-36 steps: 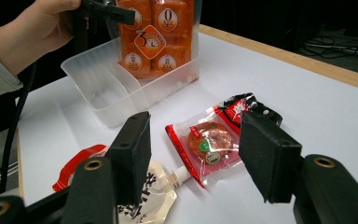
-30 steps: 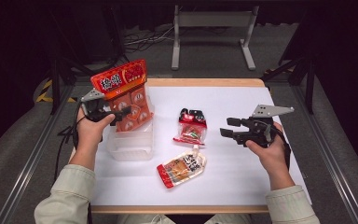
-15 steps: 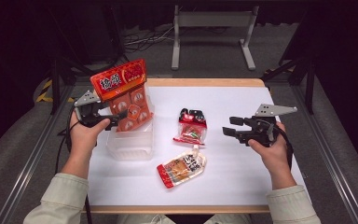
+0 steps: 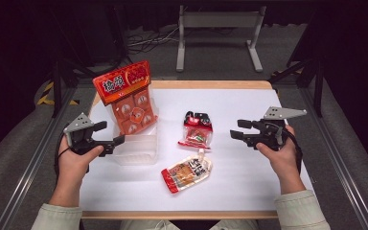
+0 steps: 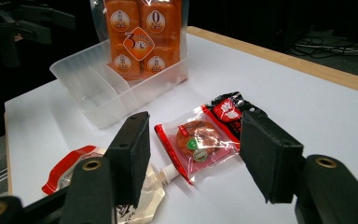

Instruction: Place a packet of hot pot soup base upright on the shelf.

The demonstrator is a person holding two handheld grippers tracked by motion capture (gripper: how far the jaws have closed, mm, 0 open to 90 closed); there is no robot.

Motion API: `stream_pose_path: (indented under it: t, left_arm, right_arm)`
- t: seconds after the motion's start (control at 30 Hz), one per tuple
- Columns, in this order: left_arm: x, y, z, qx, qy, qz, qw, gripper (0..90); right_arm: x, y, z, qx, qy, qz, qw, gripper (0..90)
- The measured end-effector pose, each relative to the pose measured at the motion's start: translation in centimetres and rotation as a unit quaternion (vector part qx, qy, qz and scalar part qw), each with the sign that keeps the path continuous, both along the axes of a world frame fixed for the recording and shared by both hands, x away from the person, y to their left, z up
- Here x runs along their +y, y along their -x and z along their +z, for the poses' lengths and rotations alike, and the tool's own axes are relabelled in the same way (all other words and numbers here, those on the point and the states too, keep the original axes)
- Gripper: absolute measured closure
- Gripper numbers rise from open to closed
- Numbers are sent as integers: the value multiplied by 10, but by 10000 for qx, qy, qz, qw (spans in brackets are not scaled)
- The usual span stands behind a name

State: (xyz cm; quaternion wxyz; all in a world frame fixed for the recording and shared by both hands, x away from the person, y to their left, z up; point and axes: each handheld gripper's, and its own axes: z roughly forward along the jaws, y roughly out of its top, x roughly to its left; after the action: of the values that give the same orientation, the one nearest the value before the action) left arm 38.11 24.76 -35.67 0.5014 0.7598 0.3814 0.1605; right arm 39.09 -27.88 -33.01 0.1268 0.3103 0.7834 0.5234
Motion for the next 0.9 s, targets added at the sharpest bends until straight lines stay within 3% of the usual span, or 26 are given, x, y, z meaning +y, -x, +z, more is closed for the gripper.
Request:
stream_pose_path:
  t: [0.17,0.23,0.4,0.7,0.9]
  left_arm:
    - [-2,6,1,13,-68,-321,9995,96]
    - [-3,11,2,41,-159,-558,9983,94]
    - [0,16,4,41,5,-647,9979,95]
    - [-2,19,6,-10,-38,-763,9971,97]
    - [-2,21,8,20,57,-777,9970,91]
  right_arm:
    - [1,0,-1,-1,19,10,10000,437]
    - [2,0,-1,-8,11,12,10000,432]
    - [4,-1,-3,-26,42,11,10000,424]
    - [10,-6,-5,-7,75,22,10000,420]
    - [17,-13,-8,46,130,33,9999,420]
